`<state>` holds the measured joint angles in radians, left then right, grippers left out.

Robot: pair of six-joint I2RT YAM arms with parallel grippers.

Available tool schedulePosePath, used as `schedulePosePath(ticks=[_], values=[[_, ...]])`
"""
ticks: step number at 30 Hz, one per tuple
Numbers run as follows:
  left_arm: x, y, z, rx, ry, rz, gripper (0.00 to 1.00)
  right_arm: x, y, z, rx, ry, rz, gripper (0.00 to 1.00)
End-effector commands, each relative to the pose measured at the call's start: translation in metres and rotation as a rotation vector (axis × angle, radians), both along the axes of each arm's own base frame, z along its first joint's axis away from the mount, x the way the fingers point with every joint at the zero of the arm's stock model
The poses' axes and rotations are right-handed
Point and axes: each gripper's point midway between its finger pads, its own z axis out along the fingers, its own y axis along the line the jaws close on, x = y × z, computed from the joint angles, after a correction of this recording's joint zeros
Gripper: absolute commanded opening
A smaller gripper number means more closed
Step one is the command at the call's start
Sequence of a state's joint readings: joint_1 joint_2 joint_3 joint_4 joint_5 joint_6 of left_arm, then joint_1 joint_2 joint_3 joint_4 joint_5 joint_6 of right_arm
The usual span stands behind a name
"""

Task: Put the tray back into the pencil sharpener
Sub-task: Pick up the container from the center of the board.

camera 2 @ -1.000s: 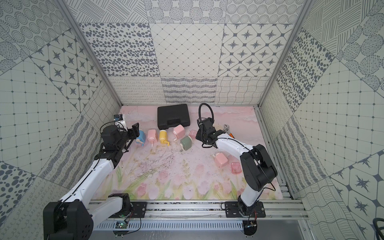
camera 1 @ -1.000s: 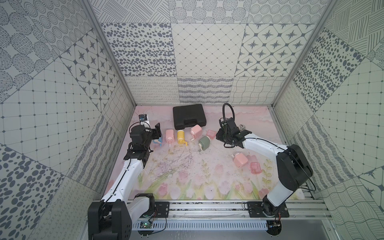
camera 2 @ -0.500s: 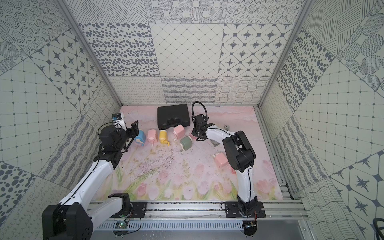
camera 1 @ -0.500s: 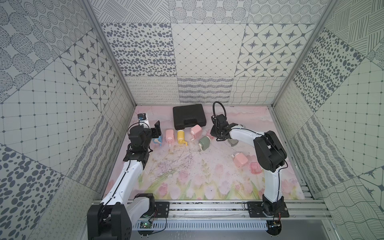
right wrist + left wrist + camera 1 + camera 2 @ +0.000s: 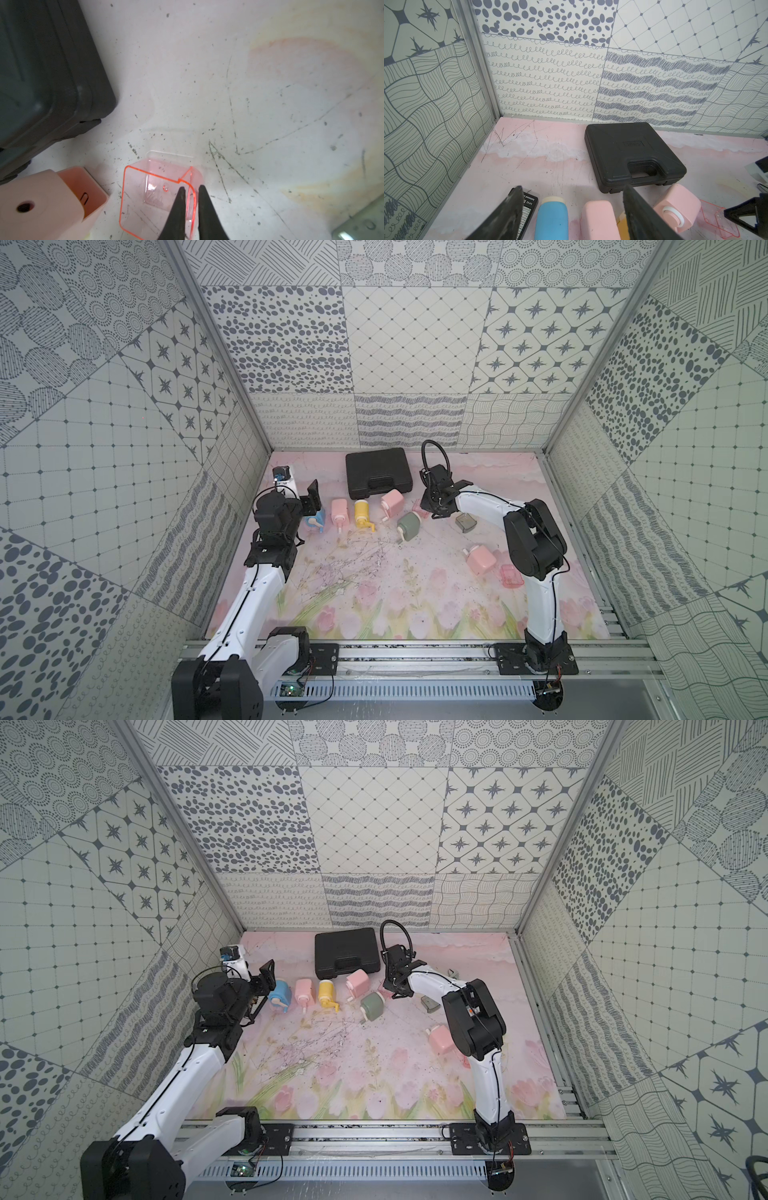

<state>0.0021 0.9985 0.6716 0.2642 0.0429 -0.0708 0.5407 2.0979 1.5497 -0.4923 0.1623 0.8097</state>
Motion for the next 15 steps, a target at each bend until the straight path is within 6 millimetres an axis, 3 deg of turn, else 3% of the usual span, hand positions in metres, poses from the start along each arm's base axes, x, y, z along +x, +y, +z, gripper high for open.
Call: schedulePosePath(ticks=[1, 8, 15], values=[[-0.002, 0.000, 0.019, 0.039, -0.053, -0.001, 0.74, 0.001, 0.000, -0.010, -0.018, 0.025, 0.007, 0.14], [-0.004, -0.001, 0.021, 0.072, -0.050, -0.010, 0.74, -0.001, 0.005, -0.016, -0.006, 0.039, 0.009, 0.20], [-0.001, -0.004, 0.022, 0.031, -0.058, -0.025, 0.74, 0.002, 0.008, -0.019, 0.017, 0.040, 0.004, 0.08]])
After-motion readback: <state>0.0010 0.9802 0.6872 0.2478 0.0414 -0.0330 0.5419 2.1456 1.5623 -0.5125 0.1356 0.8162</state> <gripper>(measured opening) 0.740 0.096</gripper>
